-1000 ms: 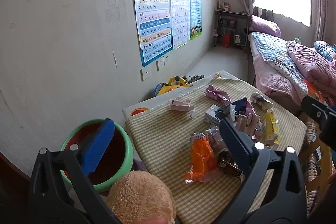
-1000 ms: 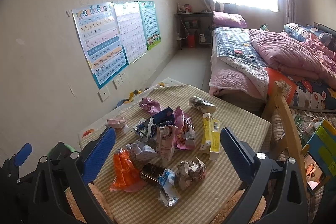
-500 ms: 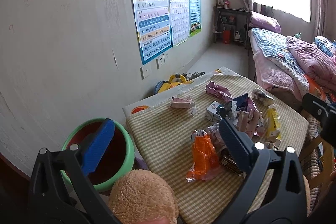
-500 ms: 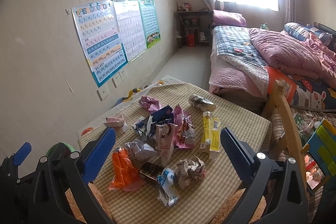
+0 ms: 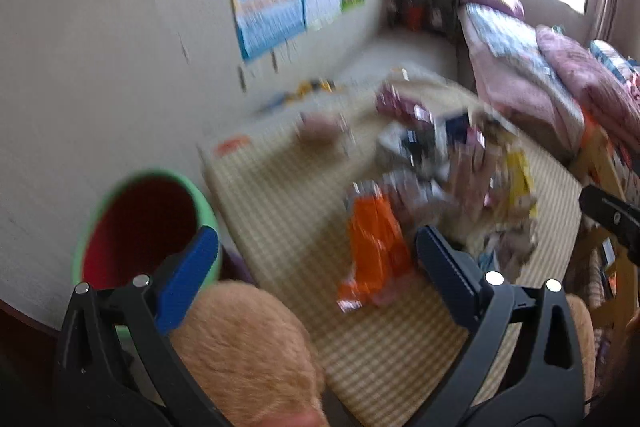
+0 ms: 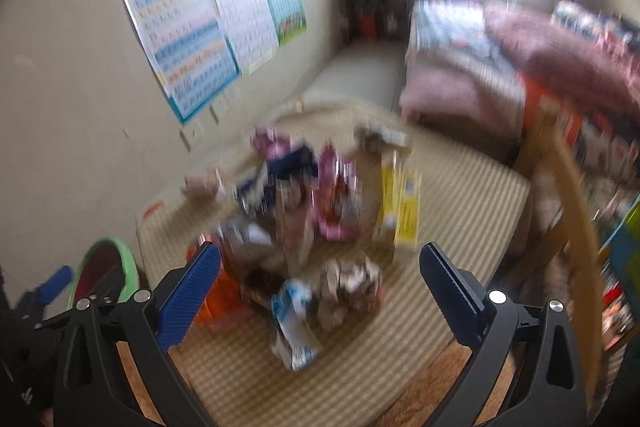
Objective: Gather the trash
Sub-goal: 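Grasp orange wrapper with left tool while right tool grasps crumpled paper, then carry both items to the red bucket and release them inside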
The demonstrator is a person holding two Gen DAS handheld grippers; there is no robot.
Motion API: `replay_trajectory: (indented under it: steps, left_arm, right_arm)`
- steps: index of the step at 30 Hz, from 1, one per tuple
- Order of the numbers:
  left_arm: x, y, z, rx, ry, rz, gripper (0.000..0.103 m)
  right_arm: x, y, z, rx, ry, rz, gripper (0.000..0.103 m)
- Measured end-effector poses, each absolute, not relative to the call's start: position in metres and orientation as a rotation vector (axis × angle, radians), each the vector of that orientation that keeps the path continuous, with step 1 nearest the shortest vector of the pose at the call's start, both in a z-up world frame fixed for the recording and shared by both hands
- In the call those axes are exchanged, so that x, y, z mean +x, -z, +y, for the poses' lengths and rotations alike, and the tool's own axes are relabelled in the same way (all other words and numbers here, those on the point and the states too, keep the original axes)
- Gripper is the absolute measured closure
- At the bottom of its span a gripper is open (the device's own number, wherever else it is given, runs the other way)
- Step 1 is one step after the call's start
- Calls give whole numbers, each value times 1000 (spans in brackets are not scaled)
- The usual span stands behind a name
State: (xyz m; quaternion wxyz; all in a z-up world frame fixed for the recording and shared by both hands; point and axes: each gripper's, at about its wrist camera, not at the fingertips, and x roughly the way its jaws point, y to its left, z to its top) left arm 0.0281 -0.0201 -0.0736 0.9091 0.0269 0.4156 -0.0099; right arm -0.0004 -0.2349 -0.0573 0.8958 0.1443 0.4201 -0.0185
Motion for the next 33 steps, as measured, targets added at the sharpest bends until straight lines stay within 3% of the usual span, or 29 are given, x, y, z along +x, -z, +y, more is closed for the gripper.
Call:
replay_trajectory:
  steps: [11,16,18,21,22,23,26,33]
  left_arm:
    - [80,145,-49,97,67,1000,9]
    - [97,165,-49,64,95,1086,31]
    - [96,169,-47,44,115,1097,57]
    - [93,171,-43,21,134,1108,69]
    - [91,168,-42,22,129,1102,70]
    - [89,164,-41,22,129,1092,70]
    - [76,148,-34,19,130,1049,71]
    - [54,98,7,-76,105,936,71]
  right_arm:
    - [19,138,-248,535,-14,1064,9]
    - [21,145,-256,577,6,1069,11]
    - [22,144,-263,588,29,1049,11]
    - [32,151,-267,572,47,1053,12]
    - [35,155,-267,563,49,1058,18]
    - [38,158,-266,558,47,1068,35]
    - [38,161,-267,558,46,1072,68]
    - [14,103,-260,486,42,905,72]
